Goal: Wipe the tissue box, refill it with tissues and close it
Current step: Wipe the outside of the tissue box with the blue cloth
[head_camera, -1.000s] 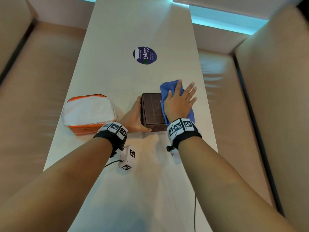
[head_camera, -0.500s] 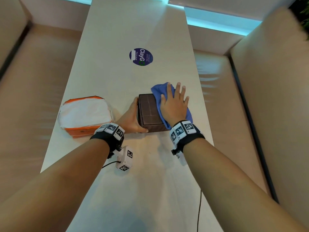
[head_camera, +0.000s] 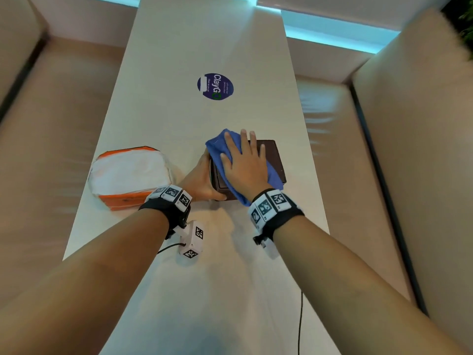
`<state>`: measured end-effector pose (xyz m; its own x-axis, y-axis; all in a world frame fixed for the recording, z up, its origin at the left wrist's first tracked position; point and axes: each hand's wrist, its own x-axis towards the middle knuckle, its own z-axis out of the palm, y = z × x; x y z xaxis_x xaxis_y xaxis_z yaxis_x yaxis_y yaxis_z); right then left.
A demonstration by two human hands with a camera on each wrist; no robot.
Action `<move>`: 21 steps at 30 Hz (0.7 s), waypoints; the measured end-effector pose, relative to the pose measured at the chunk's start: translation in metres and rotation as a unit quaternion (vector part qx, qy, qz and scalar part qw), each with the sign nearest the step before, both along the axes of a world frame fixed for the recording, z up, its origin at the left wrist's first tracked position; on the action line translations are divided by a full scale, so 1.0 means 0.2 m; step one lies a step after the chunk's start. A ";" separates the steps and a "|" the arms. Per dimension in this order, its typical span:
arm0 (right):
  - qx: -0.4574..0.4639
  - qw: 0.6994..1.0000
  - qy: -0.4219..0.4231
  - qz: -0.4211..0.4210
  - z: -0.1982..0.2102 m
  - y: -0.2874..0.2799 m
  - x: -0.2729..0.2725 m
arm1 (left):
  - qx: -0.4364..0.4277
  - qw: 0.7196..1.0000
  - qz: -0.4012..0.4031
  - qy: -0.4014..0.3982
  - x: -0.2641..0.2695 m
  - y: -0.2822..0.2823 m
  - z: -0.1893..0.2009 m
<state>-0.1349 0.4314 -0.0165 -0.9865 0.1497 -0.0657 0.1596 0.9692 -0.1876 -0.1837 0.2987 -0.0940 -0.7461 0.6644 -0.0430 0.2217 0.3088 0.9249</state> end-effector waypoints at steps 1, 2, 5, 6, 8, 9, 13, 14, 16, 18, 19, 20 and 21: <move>0.007 1.000 0.002 -0.014 0.00 0.06 -0.01 | 0.002 1.000 -0.001 -0.018 0.00 -0.01 -0.01; 0.010 0.999 0.002 -0.045 0.00 0.12 -0.01 | 0.007 0.999 -0.001 -0.032 0.00 -0.01 -0.01; -0.072 0.983 -0.021 -0.168 -0.02 0.30 -0.03 | 0.011 0.999 0.008 -0.033 0.00 -0.01 0.00; -0.136 0.971 -0.013 -0.197 -0.03 0.34 -0.04 | 0.016 0.999 0.009 -0.031 0.00 -0.01 0.01; -0.227 0.949 0.022 -0.217 -0.04 0.37 -0.07 | 0.020 0.999 0.010 -0.031 0.01 0.00 0.01; -0.248 0.942 0.031 -0.222 -0.04 0.36 -0.07 | 0.018 0.999 0.011 -0.033 0.01 0.00 0.01; -0.093 0.971 -0.032 -0.219 0.00 0.24 -0.02 | 0.004 0.999 0.013 -0.035 0.00 0.00 -0.01; -0.031 0.982 -0.033 -0.185 0.00 0.17 0.01 | 0.001 0.999 0.012 -0.037 0.00 0.00 -0.01; 0.008 0.994 -0.013 -0.104 0.01 0.04 0.06 | 0.000 0.999 0.015 -0.039 0.00 0.01 0.00; 0.013 1.000 -0.002 -0.029 -0.02 -0.05 0.09 | -0.005 1.000 0.011 -0.013 0.01 0.01 0.01; 0.013 1.000 0.000 0.004 -0.03 -0.06 0.09 | -0.001 1.000 0.002 0.007 0.01 0.01 0.02; 0.013 0.999 0.001 0.033 -0.03 -0.04 0.10 | 0.002 1.000 -0.004 0.012 0.01 0.00 0.02; 0.012 0.999 0.007 0.048 -0.03 -0.01 0.10 | 0.003 1.000 -0.002 0.006 0.01 0.00 0.01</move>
<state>-0.1140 0.4296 -0.0230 -0.9972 0.0566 -0.0487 0.0640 0.9841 -0.1656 -0.1817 0.2979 -0.0918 -0.7436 0.6679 -0.0309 0.2334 0.3026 0.9241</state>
